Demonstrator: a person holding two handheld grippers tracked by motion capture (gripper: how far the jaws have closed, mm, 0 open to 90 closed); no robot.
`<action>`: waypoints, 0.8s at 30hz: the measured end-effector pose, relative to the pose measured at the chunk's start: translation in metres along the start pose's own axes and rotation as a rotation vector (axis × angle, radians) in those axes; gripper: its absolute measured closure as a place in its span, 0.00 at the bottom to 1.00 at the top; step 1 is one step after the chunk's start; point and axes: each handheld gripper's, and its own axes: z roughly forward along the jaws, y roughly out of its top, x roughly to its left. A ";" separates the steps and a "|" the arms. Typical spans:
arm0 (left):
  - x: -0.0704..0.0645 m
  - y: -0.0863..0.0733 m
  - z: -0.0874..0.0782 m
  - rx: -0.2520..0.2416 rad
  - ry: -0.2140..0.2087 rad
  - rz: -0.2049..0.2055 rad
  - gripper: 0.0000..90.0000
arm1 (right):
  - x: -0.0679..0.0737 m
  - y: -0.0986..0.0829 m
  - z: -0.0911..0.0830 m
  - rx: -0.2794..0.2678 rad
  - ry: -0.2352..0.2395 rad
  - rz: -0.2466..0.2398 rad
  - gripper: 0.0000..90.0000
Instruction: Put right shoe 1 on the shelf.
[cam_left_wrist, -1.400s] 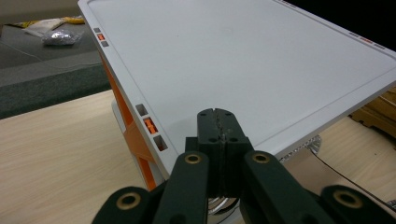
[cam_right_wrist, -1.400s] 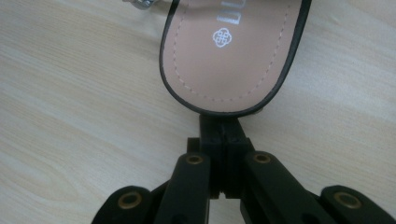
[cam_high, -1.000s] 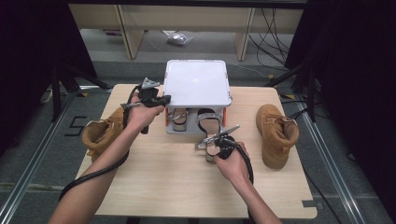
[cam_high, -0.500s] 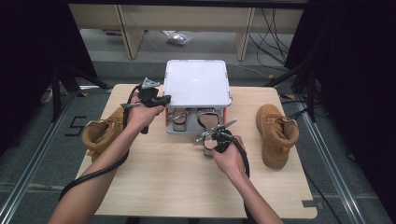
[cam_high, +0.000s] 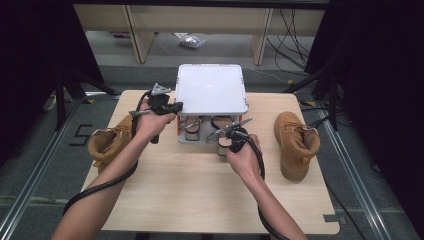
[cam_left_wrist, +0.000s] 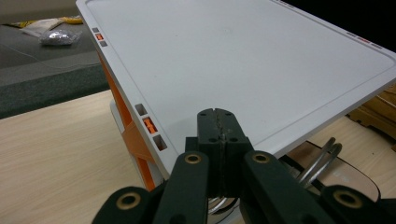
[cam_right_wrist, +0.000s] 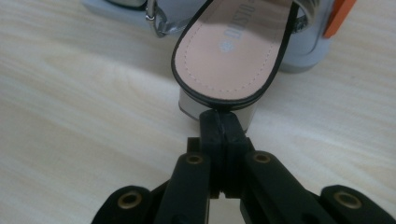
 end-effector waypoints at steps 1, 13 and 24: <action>0.000 0.000 0.000 0.000 -0.001 0.000 0.99 | -0.002 0.002 0.000 0.001 -0.008 -0.011 1.00; 0.000 -0.001 0.000 -0.009 -0.002 0.000 0.99 | -0.004 0.012 0.010 -0.033 -0.037 -0.022 1.00; 0.000 -0.001 0.000 -0.003 -0.001 0.003 0.99 | -0.005 0.021 0.020 -0.085 -0.059 -0.039 1.00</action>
